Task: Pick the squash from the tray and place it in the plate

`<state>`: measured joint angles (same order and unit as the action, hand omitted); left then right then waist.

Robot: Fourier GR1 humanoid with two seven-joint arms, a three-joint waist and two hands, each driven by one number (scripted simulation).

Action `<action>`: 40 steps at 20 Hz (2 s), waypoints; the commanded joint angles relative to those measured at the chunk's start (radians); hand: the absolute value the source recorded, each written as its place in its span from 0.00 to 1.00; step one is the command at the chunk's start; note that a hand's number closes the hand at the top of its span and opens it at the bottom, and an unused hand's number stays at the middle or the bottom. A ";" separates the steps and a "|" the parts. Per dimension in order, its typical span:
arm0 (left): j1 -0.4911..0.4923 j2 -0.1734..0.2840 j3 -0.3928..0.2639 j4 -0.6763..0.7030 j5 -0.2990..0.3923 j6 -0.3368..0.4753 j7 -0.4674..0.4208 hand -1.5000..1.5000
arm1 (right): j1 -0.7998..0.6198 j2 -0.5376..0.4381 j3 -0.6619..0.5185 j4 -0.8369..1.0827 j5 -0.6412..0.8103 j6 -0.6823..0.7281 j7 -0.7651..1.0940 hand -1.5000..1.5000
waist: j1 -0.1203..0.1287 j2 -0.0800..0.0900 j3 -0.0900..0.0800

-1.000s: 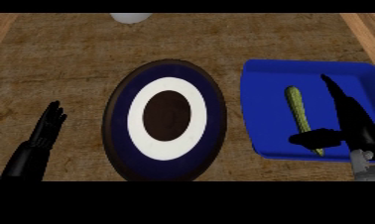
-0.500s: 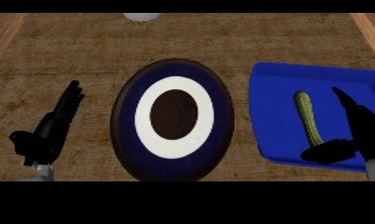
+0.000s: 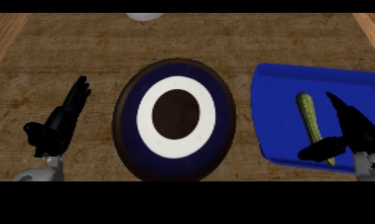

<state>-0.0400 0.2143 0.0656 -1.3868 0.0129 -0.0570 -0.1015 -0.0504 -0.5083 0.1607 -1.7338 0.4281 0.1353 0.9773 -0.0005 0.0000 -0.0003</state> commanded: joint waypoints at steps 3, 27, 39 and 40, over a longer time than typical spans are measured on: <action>-0.028 -0.014 0.014 0.008 -0.016 0.004 0.014 0.50 | -0.038 0.053 -0.024 0.073 0.070 0.072 0.014 0.00 | 0.001 0.000 0.000; 0.009 -0.034 0.037 0.043 -0.043 -0.014 -0.031 0.50 | 0.176 0.213 0.049 0.014 0.411 -0.223 -0.275 1.00 | -0.032 -0.011 -0.001; 0.069 -0.020 0.083 0.033 -0.018 -0.007 -0.042 0.50 | 0.778 0.363 0.412 -0.402 0.890 -0.705 -0.312 1.00 | -0.088 -0.026 -0.004; 0.053 -0.009 0.097 0.039 -0.004 -0.013 -0.023 0.50 | 0.840 0.369 0.458 -0.387 0.922 -0.771 -0.342 1.00 | -0.093 -0.026 -0.003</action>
<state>0.0066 0.2060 0.1557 -1.3484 -0.0025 -0.0660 -0.1314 0.6084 -0.1646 0.4867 -2.0378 1.1962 -0.4928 0.6622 -0.0957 -0.0291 -0.0046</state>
